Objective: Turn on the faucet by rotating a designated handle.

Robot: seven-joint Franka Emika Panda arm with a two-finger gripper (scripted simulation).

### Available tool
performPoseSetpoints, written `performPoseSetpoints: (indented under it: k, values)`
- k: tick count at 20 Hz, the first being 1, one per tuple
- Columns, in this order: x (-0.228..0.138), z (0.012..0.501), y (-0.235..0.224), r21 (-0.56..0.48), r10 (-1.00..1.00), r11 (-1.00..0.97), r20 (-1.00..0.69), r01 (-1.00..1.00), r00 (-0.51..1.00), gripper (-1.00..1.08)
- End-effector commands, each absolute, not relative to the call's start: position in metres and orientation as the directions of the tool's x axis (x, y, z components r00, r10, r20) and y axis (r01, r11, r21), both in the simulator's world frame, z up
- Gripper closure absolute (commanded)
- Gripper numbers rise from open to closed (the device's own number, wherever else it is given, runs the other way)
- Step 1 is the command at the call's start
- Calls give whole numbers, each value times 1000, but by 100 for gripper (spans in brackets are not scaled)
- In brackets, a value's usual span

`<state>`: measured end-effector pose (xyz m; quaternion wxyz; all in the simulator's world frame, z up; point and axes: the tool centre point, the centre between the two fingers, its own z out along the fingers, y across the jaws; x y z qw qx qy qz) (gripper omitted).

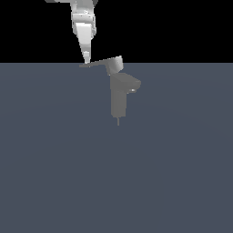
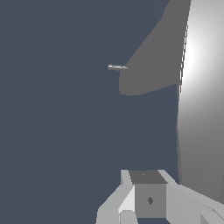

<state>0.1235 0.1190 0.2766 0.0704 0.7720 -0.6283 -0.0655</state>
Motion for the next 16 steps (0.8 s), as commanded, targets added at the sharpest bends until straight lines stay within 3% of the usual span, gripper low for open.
performPoseSetpoints:
  k: [1,16]
  values:
    - [127,269,122,193,-984,-177,-4,-965,180,108]
    - [121,263,124,197,-987,-158,4,-968,162,108]
